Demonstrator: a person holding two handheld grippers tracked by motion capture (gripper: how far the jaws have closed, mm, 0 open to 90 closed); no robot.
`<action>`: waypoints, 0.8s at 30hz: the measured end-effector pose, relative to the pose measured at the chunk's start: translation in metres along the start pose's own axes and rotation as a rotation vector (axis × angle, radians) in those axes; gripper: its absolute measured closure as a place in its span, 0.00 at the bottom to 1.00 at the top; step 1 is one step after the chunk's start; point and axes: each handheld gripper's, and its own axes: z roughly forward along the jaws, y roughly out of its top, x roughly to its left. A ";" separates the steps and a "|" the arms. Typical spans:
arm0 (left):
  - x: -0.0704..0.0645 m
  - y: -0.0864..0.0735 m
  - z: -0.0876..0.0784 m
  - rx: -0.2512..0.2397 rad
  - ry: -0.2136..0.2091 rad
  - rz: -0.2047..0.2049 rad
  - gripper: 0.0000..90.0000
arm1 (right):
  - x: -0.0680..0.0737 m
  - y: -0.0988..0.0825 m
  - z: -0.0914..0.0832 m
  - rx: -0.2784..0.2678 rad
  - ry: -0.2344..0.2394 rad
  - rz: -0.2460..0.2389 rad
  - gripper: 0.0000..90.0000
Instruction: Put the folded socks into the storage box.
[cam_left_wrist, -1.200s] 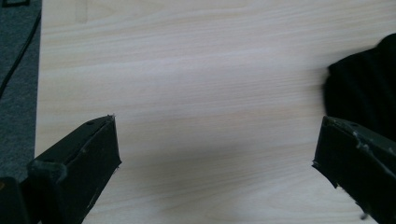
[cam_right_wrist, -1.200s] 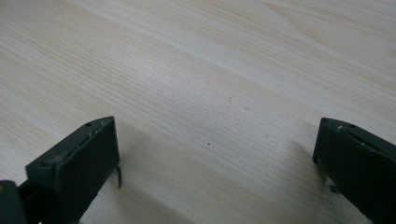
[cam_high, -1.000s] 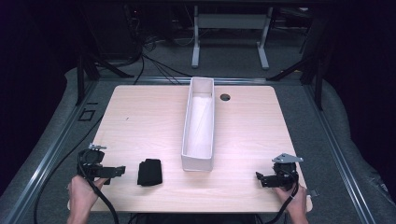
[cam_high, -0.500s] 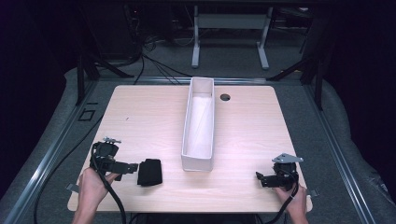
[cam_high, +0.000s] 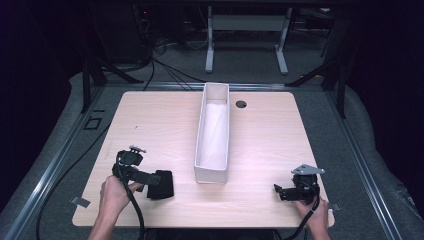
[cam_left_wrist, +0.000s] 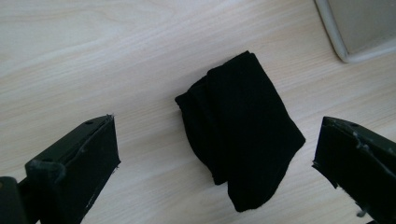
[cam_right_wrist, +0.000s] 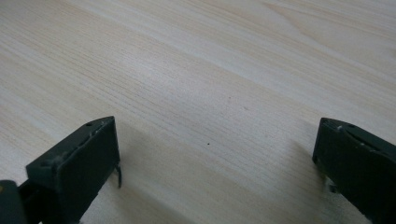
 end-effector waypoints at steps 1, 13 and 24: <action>0.000 0.000 0.002 0.004 0.000 0.001 0.00 | 0.000 0.000 0.000 0.000 -0.001 0.000 0.00; -0.012 0.007 0.034 0.087 0.001 0.041 0.00 | 0.000 0.000 0.000 0.000 0.001 0.000 0.00; -0.018 0.008 0.044 0.145 0.030 0.083 0.20 | 0.000 0.000 0.000 0.000 0.001 0.000 0.00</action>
